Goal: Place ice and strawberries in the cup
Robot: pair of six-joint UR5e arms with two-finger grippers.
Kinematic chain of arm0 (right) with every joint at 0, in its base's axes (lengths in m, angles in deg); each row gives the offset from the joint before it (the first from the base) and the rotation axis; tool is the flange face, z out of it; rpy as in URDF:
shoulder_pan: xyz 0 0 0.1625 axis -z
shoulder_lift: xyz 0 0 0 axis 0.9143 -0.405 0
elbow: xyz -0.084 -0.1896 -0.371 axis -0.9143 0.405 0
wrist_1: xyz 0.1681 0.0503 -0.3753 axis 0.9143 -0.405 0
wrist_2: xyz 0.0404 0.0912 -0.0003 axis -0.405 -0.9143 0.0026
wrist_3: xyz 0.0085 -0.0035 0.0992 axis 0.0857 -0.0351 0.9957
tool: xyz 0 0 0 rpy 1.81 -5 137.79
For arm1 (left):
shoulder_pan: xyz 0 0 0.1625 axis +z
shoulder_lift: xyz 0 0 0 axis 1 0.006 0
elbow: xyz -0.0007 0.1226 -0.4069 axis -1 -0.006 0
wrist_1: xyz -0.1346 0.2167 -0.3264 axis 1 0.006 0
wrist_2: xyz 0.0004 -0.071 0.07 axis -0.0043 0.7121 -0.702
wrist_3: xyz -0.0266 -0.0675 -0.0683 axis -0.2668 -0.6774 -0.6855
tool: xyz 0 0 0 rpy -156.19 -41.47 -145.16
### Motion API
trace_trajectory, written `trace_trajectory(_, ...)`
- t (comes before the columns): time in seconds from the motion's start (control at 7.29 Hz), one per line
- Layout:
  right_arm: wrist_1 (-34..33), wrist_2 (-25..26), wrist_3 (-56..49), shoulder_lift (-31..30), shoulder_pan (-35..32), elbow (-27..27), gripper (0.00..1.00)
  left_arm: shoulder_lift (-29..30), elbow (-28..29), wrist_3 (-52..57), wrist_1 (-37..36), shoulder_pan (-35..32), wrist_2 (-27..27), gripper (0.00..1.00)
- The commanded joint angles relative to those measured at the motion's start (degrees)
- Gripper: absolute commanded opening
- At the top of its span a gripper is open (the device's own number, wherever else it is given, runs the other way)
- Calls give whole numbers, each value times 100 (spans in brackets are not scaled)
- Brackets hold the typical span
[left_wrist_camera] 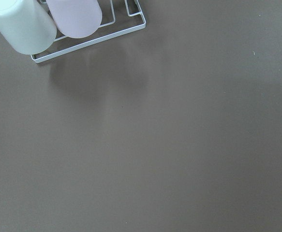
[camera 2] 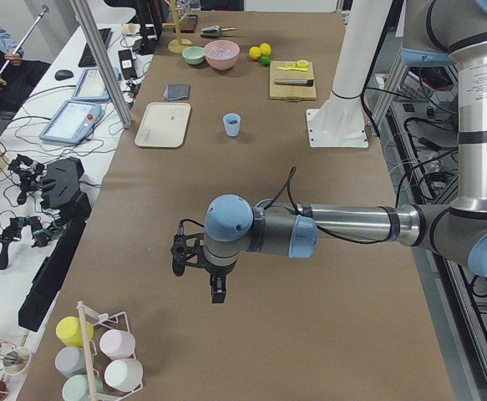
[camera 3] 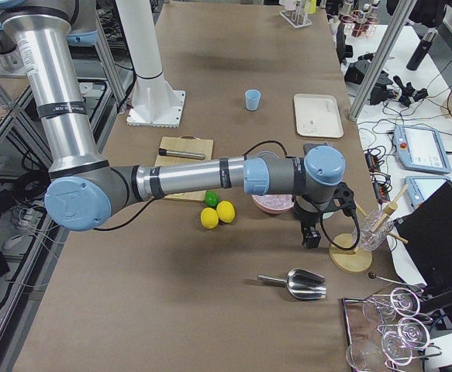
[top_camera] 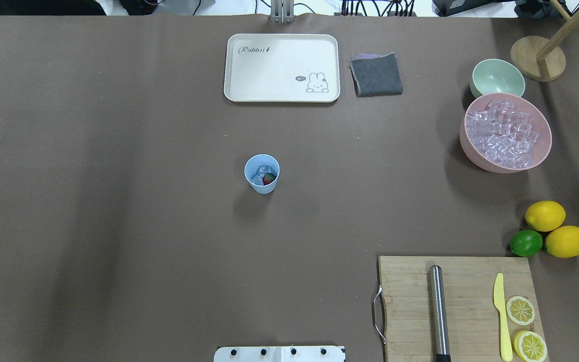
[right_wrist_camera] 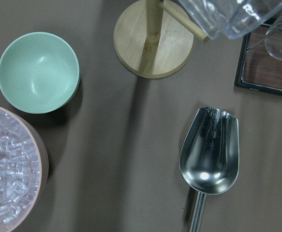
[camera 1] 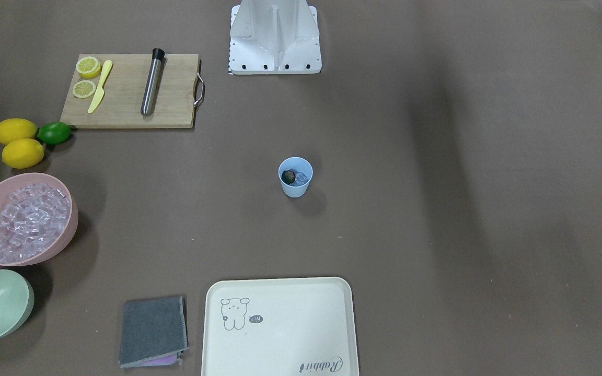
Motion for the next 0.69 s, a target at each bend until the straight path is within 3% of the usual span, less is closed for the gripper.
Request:
trace_trajectory(0.0, 13, 3, 182, 51, 43, -99, 99, -101, 9, 36, 37, 4, -177, 98)
trace_trajectory(0.55, 30, 46, 219, 77, 78, -126, 99, -145, -87, 18, 220, -22, -345, 98)
